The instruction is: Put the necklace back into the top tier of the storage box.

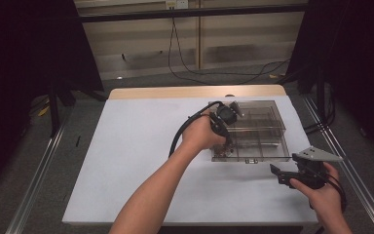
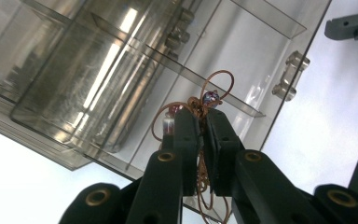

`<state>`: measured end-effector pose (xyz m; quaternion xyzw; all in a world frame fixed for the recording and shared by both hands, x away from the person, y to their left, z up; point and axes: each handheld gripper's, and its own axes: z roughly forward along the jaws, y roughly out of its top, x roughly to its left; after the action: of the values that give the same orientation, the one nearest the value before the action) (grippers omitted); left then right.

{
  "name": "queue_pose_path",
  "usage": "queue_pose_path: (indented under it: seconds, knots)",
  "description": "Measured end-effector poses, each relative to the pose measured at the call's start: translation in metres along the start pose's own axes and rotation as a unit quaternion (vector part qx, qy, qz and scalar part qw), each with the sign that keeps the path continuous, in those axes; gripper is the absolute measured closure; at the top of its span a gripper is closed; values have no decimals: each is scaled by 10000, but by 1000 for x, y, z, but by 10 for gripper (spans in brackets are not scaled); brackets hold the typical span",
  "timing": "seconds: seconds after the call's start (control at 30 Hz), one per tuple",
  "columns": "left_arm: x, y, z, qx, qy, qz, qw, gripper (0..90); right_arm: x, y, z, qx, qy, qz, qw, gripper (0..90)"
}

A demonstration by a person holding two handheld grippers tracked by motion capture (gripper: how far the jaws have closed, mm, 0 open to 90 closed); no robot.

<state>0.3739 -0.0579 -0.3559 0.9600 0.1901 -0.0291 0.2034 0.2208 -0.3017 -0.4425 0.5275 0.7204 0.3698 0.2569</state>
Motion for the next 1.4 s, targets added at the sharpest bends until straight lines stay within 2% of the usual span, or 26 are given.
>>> queue_pose_path:
  seconds: [0.13, 0.2, 0.3, 0.53, 0.6, 0.67, 0.7, 0.87, 0.93, 1.0, 1.03, 1.07, 1.1, 1.13, 1.23, 1.27, 1.3, 1.33, 1.4]
  knots:
    - [-1, 0, 9, 186, -78, -14, 9998, 844, 0, 0, -1, 2, -2, 21, 10000, 124]
    - [-2, 0, 13, 161, -100, -62, 9998, 843, -1, 0, -1, -4, -1, 8, 10000, 124]
    - [-2, 0, 16, 234, -99, 4, 9997, 840, -1, 0, -1, -5, 0, 7, 10000, 124]
    - [-1, -3, 21, 202, -114, 10, 9997, 829, -1, 0, -1, -5, -1, 14, 10000, 123]
    - [-1, -4, 21, 125, -155, -64, 9998, 823, -1, 0, -1, -3, 0, 10, 10000, 123]
    - [-1, -5, 19, 44, -161, -77, 9998, 768, -1, 0, 0, 1, -8, 21, 10000, 123]
    - [-1, -5, 18, 78, -156, -60, 9998, 744, 0, 0, 0, 2, -6, 16, 10000, 124]
    - [2, -8, 10, -28, -69, -98, 9999, 707, 0, 0, 0, -13, -8, 1, 10000, 124]
    - [2, -10, 5, -91, -102, -139, 9998, 686, 0, 0, 0, -1, 4, -8, 10000, 124]
    - [3, -12, 0, -163, -97, -95, 9998, 665, 0, 0, 0, 16, 2, -1, 10000, 124]
    - [1, -13, -2, -184, -133, -192, 9996, 661, 0, 0, 1, 22, 4, -2, 10000, 124]
    - [2, -14, -5, -206, -142, -128, 9996, 648, 0, 0, 1, 23, 3, -3, 10000, 124]
    - [1, -15, -7, -229, -148, -177, 9995, 640, 1, 0, 1, 24, 6, -6, 10000, 124]
    - [2, -16, -8, -184, -162, -126, 9996, 631, 1, 0, 1, 22, 8, -11, 10000, 124]
    - [0, -19, -8, -138, -226, -166, 9995, 598, 1, 0, 1, 22, -9, -13, 10000, 124]
    - [1, -20, -7, -124, -243, -116, 9996, 596, 1, 0, 1, 27, 2, -16, 10000, 124]
    - [0, -21, -7, -101, -255, -188, 9994, 596, 1, 0, 1, 25, 3, -18, 10000, 124]
    - [1, -21, -6, -69, -261, -135, 9995, 600, 1, 0, 1, 26, 0, -18, 10000, 124]
    - [3, -22, -4, -19, -308, -161, 9994, 624, 1, 0, 1, 25, 0, -12, 10000, 124]
